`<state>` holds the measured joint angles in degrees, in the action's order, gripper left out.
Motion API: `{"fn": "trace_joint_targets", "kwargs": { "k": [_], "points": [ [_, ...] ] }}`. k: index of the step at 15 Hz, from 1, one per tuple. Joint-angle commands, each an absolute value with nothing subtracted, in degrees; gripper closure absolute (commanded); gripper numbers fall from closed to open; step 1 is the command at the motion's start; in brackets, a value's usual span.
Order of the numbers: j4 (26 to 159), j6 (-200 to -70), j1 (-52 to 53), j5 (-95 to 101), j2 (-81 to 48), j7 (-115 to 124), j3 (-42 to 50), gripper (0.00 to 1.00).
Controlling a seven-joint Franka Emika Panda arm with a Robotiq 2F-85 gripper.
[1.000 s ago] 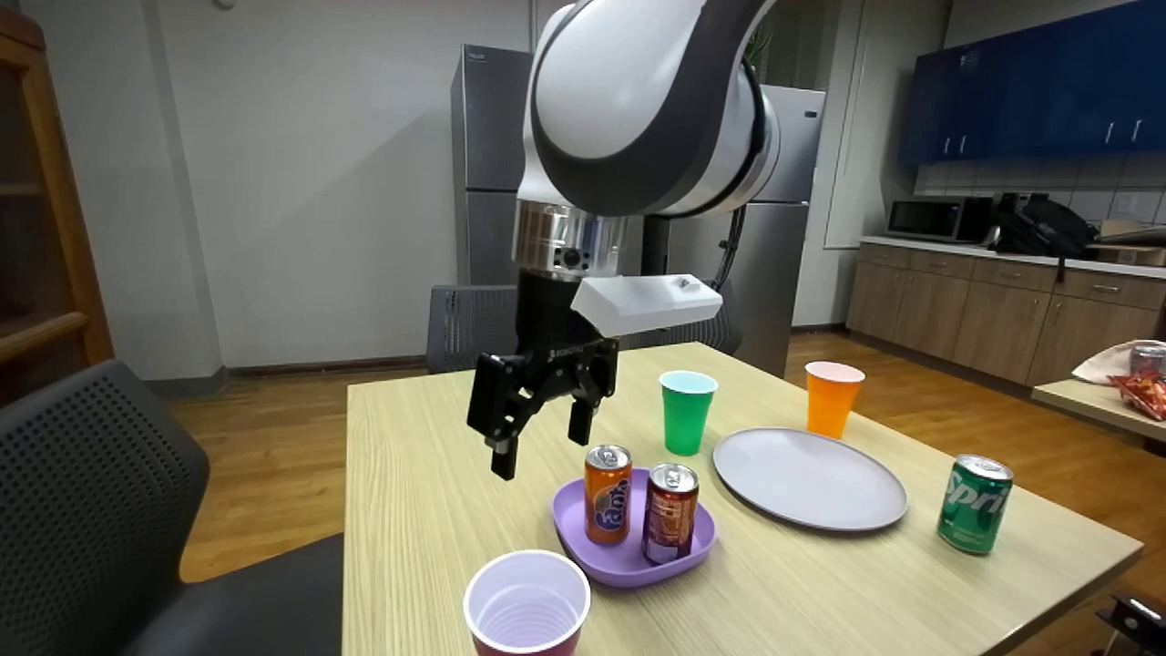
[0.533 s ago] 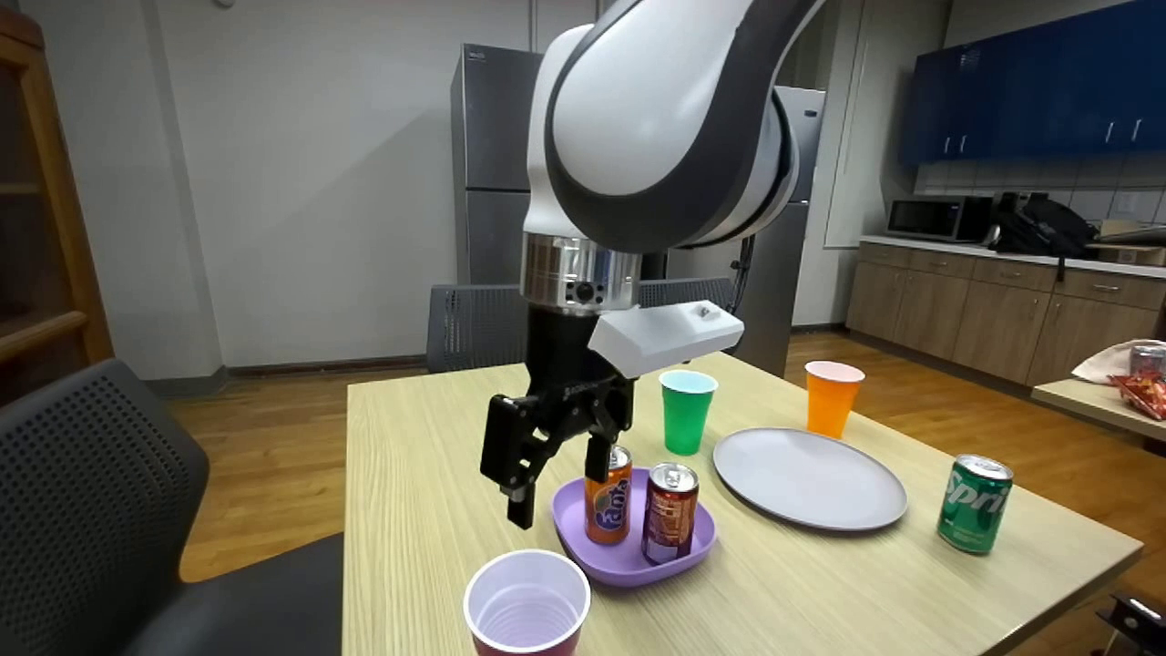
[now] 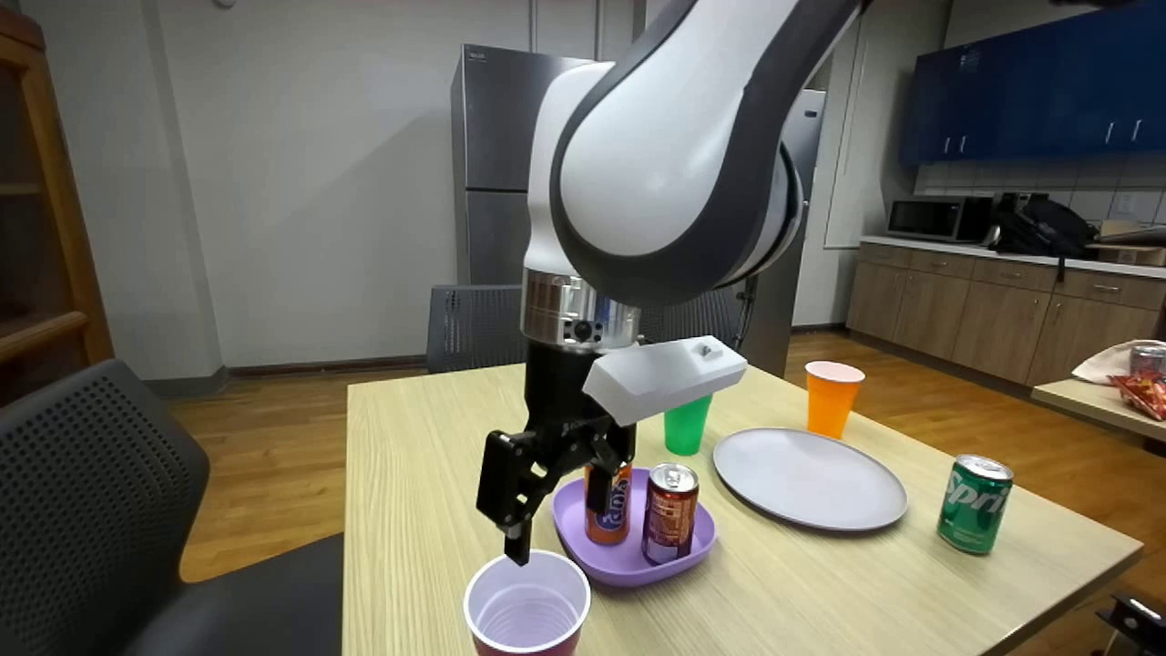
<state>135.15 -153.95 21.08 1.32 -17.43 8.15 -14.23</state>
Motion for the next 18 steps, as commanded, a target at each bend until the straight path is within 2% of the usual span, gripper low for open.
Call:
{"fn": "trace_joint_targets", "kwargs": {
  "k": [1, 7, 8, 9, 18],
  "points": [
    [135.07, -156.74, 22.51, 3.68, -19.43, 11.74, -13.04, 0.00],
    [134.82, -159.40, 23.88, 4.37, -22.36, 12.85, -11.38, 0.00],
    [134.91, -159.97, 24.12, 4.40, -22.54, 12.87, -11.19, 0.25],
    [134.85, -160.32, 24.27, 4.36, -22.78, 12.75, -11.08, 0.26],
    [134.74, -161.55, 24.95, 3.78, -23.53, 12.11, -10.89, 0.97]
  ]
}}
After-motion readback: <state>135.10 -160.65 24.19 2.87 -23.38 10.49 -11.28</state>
